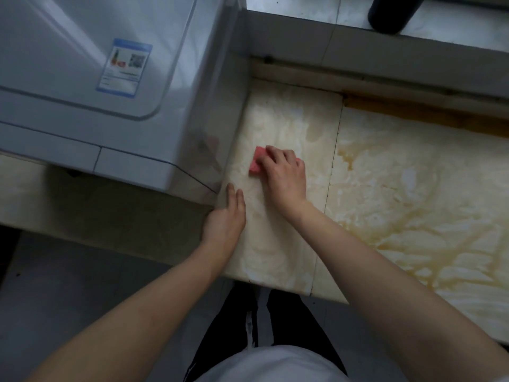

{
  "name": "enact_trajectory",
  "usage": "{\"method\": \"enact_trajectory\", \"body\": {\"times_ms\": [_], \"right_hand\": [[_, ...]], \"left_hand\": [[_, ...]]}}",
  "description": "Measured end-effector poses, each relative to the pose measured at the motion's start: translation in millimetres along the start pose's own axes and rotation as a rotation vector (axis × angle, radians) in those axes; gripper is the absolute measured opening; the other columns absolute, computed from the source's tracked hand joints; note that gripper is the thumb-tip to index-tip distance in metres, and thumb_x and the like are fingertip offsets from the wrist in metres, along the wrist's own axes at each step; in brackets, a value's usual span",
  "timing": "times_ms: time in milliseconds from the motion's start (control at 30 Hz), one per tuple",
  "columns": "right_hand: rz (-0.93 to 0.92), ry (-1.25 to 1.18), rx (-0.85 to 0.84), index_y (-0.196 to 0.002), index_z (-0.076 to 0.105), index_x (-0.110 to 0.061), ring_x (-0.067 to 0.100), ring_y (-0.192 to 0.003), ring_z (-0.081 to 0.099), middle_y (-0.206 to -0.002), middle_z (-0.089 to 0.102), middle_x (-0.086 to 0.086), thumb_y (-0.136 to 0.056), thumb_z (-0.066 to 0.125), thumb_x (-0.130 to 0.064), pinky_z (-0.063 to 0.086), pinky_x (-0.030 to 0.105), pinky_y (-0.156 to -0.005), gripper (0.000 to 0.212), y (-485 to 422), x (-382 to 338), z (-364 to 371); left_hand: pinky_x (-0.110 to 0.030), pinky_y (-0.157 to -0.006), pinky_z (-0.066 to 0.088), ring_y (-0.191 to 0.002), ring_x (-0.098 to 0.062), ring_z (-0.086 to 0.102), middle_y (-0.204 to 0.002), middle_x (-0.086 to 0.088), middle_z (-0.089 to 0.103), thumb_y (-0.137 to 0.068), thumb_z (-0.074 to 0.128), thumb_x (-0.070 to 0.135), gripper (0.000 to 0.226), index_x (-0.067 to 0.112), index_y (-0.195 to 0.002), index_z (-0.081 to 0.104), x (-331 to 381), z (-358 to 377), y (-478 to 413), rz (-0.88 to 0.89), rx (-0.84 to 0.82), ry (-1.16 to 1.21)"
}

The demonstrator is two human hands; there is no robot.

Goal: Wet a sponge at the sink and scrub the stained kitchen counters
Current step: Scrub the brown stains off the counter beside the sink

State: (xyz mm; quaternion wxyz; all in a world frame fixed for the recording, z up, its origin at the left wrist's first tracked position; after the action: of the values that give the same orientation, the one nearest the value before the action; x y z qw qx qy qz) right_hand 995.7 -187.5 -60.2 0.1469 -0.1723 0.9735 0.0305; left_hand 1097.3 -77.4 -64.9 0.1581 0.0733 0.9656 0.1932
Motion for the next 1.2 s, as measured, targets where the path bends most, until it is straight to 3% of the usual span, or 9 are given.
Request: {"method": "enact_trajectory", "body": {"times_ms": [100, 367, 567, 700, 833, 1100, 1200], "right_hand": [[0.037, 0.020, 0.029, -0.136, 0.058, -0.027, 0.030, -0.124, 0.050, -0.144, 0.055, 0.001, -0.091, 0.069, -0.024, 0.041, 0.044, -0.094, 0.047, -27.7, 11.3, -2.7], [0.113, 0.021, 0.059, -0.130, 0.064, -0.029, 0.029, -0.126, 0.049, -0.143, 0.058, -0.003, -0.091, 0.071, -0.025, 0.039, 0.044, -0.098, 0.039, -88.5, 34.3, -12.7], [0.154, -0.030, -0.001, -0.135, 0.058, -0.032, 0.033, -0.130, 0.043, -0.141, 0.056, -0.001, -0.095, 0.064, -0.033, 0.034, 0.047, -0.103, 0.041, -102.3, 40.0, -18.9], [0.141, -0.055, -0.023, -0.132, 0.057, -0.030, 0.034, -0.127, 0.044, -0.139, 0.055, 0.001, -0.095, 0.061, -0.041, 0.036, 0.049, -0.103, 0.040, -85.0, 39.2, -20.6], [0.118, -0.039, -0.068, -0.131, 0.057, -0.031, 0.033, -0.126, 0.043, -0.139, 0.054, -0.001, -0.093, 0.062, -0.040, 0.036, 0.047, -0.100, 0.039, -50.6, 34.6, -15.6], [0.079, -0.039, -0.137, -0.134, 0.054, -0.033, 0.032, -0.125, 0.044, -0.138, 0.053, -0.002, -0.091, 0.062, -0.042, 0.038, 0.049, -0.095, 0.045, 37.2, 20.3, -9.7], [0.071, -0.030, -0.166, -0.138, 0.051, -0.034, 0.031, -0.125, 0.044, -0.139, 0.052, -0.002, -0.091, 0.063, -0.041, 0.038, 0.048, -0.094, 0.048, 72.0, 15.5, -7.4]], "left_hand": [[-0.019, -0.041, 0.040, -0.038, -0.016, 0.058, -0.139, -0.018, 0.055, -0.076, 0.059, 0.011, 0.058, 0.010, -0.135, 0.058, 2.8, 6.1, -2.8, 0.012, -0.033, 0.010], [-0.018, -0.039, 0.030, -0.030, -0.013, 0.046, -0.132, -0.024, 0.059, -0.068, 0.064, 0.006, 0.059, 0.005, -0.127, 0.065, 3.9, 3.2, -6.7, 0.023, 0.013, 0.009], [-0.017, -0.040, 0.024, -0.031, -0.012, 0.047, -0.127, -0.023, 0.063, -0.076, 0.036, -0.001, 0.057, 0.007, -0.123, 0.068, -0.6, -3.7, -7.3, 0.052, 0.042, -0.034], [-0.018, -0.043, 0.019, -0.031, -0.013, 0.048, -0.126, -0.024, 0.063, -0.075, 0.034, -0.003, 0.059, 0.007, -0.120, 0.070, -1.6, -8.3, -7.0, 0.054, 0.093, -0.053], [-0.016, -0.038, 0.031, -0.033, -0.018, 0.053, -0.122, -0.024, 0.065, -0.076, 0.032, -0.002, 0.058, 0.007, -0.117, 0.071, -1.0, -12.5, -5.2, 0.071, 0.126, -0.066], [-0.018, -0.038, 0.037, -0.032, -0.019, 0.054, -0.118, -0.021, 0.068, -0.076, 0.029, 0.000, 0.060, 0.010, -0.115, 0.073, -4.6, -6.4, -3.5, 0.090, 0.105, -0.128], [-0.021, -0.041, 0.043, -0.041, -0.018, 0.062, -0.127, -0.017, 0.065, -0.080, 0.025, 0.001, 0.064, 0.014, -0.125, 0.068, -8.8, -3.4, -6.1, 0.071, 0.067, -0.152]]}}
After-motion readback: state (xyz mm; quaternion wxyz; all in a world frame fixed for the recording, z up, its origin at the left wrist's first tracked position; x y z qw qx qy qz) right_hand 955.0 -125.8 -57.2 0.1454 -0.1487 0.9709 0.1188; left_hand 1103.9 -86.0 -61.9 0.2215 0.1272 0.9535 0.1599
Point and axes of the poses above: each hand's wrist, its own y-axis away from the middle knuckle, its own z-axis out of the palm, x = y × z, the point moved 8 cm from there along -y, towards the middle knuckle
